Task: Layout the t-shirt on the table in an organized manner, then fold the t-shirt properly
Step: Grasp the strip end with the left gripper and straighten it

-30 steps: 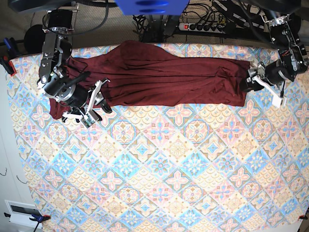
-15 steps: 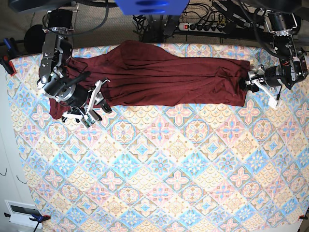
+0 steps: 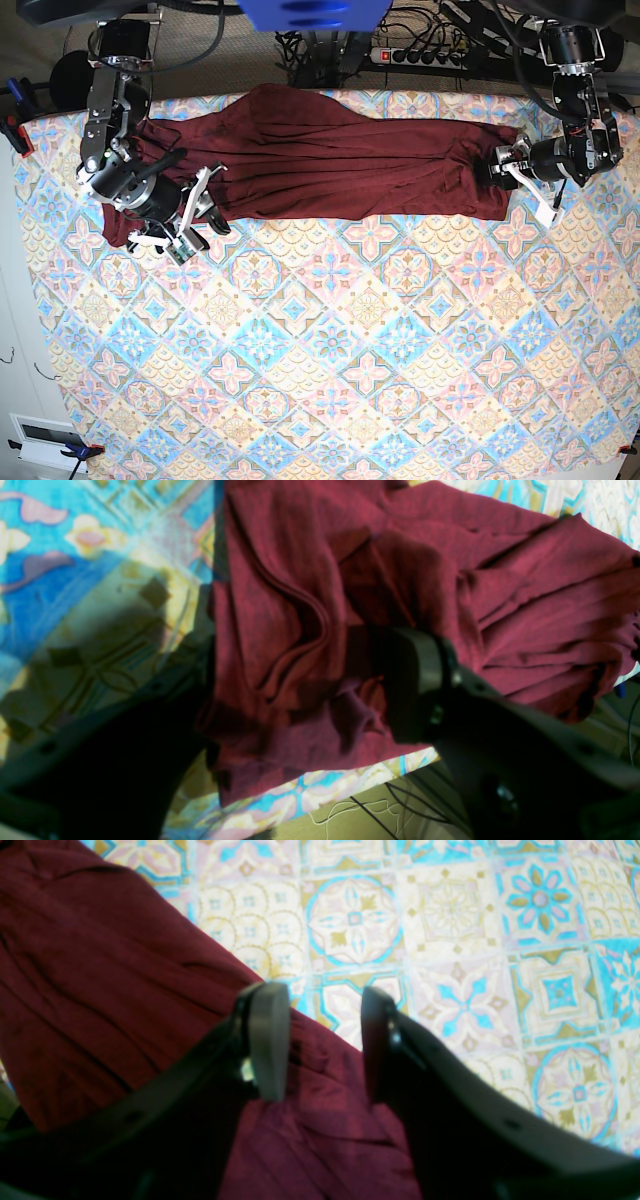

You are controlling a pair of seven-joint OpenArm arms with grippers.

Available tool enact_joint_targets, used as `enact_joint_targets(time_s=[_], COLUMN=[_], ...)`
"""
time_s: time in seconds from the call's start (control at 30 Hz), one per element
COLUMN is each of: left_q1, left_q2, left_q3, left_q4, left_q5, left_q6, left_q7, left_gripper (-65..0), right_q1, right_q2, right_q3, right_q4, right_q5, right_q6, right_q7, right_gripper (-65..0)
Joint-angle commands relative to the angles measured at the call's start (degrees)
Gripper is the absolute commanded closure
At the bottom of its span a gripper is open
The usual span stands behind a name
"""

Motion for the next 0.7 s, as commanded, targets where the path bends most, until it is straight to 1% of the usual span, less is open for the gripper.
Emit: enact_joint_targets(time_s=[0.0, 0.1, 0.17, 0.23, 0.3, 0.37, 0.47, 0.53, 0.63, 0.67], left_q1=[0.2, 0.2, 0.2, 0.1, 0.1, 0.0, -0.1, -0.2, -0.1, -0.1], left_q2=[0.5, 1.4, 1.5, 1.5, 1.3, 1.2, -0.1, -0.5, -0.8, -1.7], left_q3=[0.5, 0.5, 0.5, 0.9, 1.5, 1.2, 0.9, -0.9, -5.7, -6.8], left_q4=[0.3, 0.3, 0.5, 0.5, 0.5, 0.5, 0.6, 0.6, 0.5, 0.5], left_q5=[-1.0, -1.2, -1.3, -1.5, -2.5, -3.6, -4.4, -4.2, -3.8, -3.8], left_q6=[-0.2, -0.4, -0.5, -0.6, -1.9, -3.1, -3.4, -3.3, -3.2, -3.2], left_q7=[1.0, 1.0, 1.0, 1.0, 1.0, 1.0, 1.0, 1.0, 0.3, 0.3], left_gripper=[-41.1, -40.6, -36.8, -29.0, -19.2, -12.0, -4.8, 0.0, 0.0, 0.0], right_q1=[0.8, 0.8, 0.8, 0.8, 0.8, 0.8, 0.8, 0.8, 0.8, 0.7], right_q2=[0.5, 0.5, 0.5, 0.5, 0.5, 0.5, 0.5, 0.5, 0.5, 0.5], right_q3=[0.2, 0.2, 0.2, 0.2, 0.2, 0.2, 0.2, 0.2, 0.2, 0.2], right_q4=[1.0, 1.0, 1.0, 1.0, 1.0, 1.0, 1.1, 1.1, 1.3, 1.3], right_q5=[0.9, 0.9, 0.9, 0.9, 0.9, 0.9, 0.9, 0.9, 0.9, 0.9], right_q6=[0.0, 0.0, 0.0, 0.0, 0.0, 0.0, 0.0, 0.0, 0.0, 0.0], right_q7=[1.3, 1.3, 1.3, 1.3, 1.3, 1.3, 1.3, 1.3, 1.3, 1.3], right_gripper=[-22.8, -22.8, -22.8, -22.8, -22.8, -22.8, -22.8, -22.8, -22.8, -22.8])
